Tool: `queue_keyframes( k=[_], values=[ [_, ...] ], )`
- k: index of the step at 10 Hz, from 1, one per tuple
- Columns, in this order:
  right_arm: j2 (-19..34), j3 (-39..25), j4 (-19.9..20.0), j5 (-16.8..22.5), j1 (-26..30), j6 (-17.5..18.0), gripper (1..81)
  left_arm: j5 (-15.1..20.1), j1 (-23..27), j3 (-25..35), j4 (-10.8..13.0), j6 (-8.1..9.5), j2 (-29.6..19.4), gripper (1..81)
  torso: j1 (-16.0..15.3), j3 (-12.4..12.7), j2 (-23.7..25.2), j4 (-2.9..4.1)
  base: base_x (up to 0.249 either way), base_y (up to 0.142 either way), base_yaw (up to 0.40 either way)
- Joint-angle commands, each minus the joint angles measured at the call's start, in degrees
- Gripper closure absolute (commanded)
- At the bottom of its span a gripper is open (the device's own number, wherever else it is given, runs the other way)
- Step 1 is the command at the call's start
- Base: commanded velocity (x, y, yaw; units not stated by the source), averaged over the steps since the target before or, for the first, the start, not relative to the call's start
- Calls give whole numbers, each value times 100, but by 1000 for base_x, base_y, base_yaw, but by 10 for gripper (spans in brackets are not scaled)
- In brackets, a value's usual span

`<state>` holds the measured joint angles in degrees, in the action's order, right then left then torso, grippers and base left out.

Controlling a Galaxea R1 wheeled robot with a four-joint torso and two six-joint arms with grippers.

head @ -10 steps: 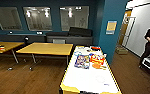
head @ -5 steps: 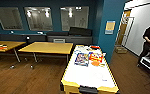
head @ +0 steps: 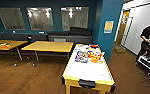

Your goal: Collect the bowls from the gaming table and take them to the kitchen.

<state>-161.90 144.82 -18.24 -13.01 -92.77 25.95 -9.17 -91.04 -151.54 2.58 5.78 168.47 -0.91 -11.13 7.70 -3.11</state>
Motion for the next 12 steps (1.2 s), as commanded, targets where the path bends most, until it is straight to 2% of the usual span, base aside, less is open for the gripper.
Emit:
queue_keyframes(
  k=[1,9,12],
  values=[
    [94,-8,-84,237,166,-12,811,284,152,2,23,-42,-33,811,0,0,0,0,-190,0,0],
    [50,-8,-92,229,175,-20,811,284,160,2,23,-42,-33,811,2,0,0,0,-179,0,0],
    [41,-8,-92,237,184,-20,811,231,125,2,14,-42,-24,811,15,5,5,0,-35,0,0]
  ],
)
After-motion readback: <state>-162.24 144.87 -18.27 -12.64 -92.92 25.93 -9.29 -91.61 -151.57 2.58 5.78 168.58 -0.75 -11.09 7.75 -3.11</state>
